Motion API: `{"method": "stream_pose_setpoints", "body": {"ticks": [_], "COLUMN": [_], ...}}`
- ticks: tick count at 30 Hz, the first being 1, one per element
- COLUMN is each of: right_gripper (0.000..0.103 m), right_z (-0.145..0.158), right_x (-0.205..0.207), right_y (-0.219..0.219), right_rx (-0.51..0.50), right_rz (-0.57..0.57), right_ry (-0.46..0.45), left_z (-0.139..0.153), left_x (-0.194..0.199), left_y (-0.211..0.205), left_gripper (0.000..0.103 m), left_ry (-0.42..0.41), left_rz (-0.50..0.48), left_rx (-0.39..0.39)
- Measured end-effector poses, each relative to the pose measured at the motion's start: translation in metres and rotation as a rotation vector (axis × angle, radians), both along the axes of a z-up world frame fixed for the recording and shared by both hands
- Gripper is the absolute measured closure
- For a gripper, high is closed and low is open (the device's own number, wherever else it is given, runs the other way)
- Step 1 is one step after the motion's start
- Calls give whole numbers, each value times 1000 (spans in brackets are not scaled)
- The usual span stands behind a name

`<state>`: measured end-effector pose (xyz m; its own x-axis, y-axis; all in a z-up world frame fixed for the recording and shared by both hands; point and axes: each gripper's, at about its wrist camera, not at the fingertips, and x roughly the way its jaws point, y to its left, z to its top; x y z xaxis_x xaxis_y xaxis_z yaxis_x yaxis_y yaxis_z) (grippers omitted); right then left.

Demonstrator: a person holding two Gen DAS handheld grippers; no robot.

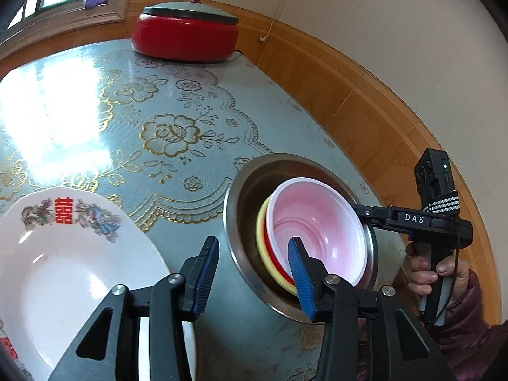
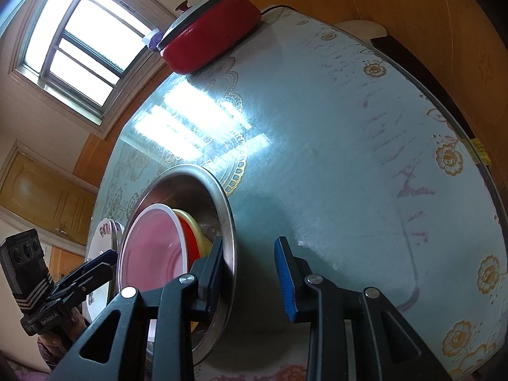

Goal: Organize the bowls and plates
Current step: 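Grasp the steel bowl rim with both grippers and lift the nested bowls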

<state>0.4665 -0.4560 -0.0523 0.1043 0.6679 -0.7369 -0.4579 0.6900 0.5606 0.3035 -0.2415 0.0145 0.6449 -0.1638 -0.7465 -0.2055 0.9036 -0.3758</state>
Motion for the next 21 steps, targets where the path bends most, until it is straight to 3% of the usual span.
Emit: {"method": "stream_pose_setpoints", "body": {"ticks": [7, 10, 16, 21], "right_gripper": [72, 72, 73, 95], "right_z": [-1, -2, -3, 6], "right_x": [2, 2, 2, -5], "right_y": [2, 2, 2, 10], "right_rx": [-14, -13, -8, -17], "right_rz": [10, 10, 17, 57], "right_ry": [-8, -7, -6, -64], "left_z": [-9, -16, -25, -24], "left_x": [13, 20, 27, 24], "left_y": [-6, -14, -19, -24], "left_gripper": [68, 76, 82, 82], "left_ry": [86, 107, 116, 101], "left_rz": [5, -33, -28, -19], "left_rx": [114, 128, 106, 106]}}
